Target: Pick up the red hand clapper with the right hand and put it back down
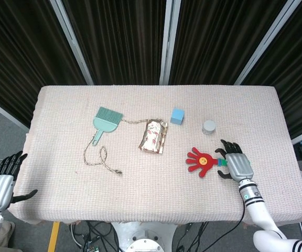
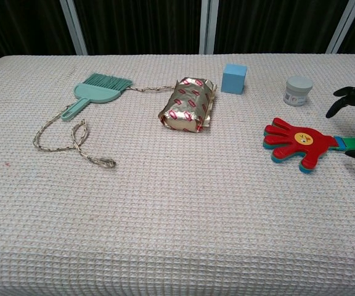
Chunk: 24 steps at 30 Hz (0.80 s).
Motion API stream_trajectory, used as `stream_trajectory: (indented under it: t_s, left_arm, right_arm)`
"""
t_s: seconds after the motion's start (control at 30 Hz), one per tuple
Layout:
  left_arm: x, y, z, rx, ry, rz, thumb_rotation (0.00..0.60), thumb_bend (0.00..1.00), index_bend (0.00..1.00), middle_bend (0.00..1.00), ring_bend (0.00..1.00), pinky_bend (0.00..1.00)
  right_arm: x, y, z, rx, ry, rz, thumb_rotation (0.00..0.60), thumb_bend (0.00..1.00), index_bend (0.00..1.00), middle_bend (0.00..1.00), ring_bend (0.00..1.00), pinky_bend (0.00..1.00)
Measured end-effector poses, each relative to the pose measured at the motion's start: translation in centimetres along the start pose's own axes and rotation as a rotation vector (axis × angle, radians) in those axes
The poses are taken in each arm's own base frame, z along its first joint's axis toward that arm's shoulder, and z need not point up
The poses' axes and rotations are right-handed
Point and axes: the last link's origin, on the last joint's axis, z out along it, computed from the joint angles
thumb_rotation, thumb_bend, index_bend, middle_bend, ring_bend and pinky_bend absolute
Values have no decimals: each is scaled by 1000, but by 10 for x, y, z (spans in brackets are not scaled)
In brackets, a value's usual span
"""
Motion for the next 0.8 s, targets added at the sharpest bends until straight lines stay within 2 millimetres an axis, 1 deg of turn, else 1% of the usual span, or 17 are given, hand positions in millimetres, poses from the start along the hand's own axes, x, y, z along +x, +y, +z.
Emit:
stream_trajectory:
  t_s: [0.13, 0.43, 0.8]
  left_arm:
    - [1, 1, 0, -4, 6, -1, 600, 0, 35, 0, 0, 59]
    - [0, -1, -1, 4, 3, -7, 600, 2, 36, 0, 0, 59]
    - [-2, -6, -4, 20, -9, -14, 600, 12, 36, 0, 0, 59]
  right_arm:
    - [-4, -3, 4, -16, 6, -29, 600, 175, 276, 0, 0, 0]
    - [-13, -6, 10, -53, 12, -27, 600, 185, 305, 0, 0, 0]
    - [-18, -13, 20, -54, 4, -26, 600, 228, 344, 0, 0, 0]
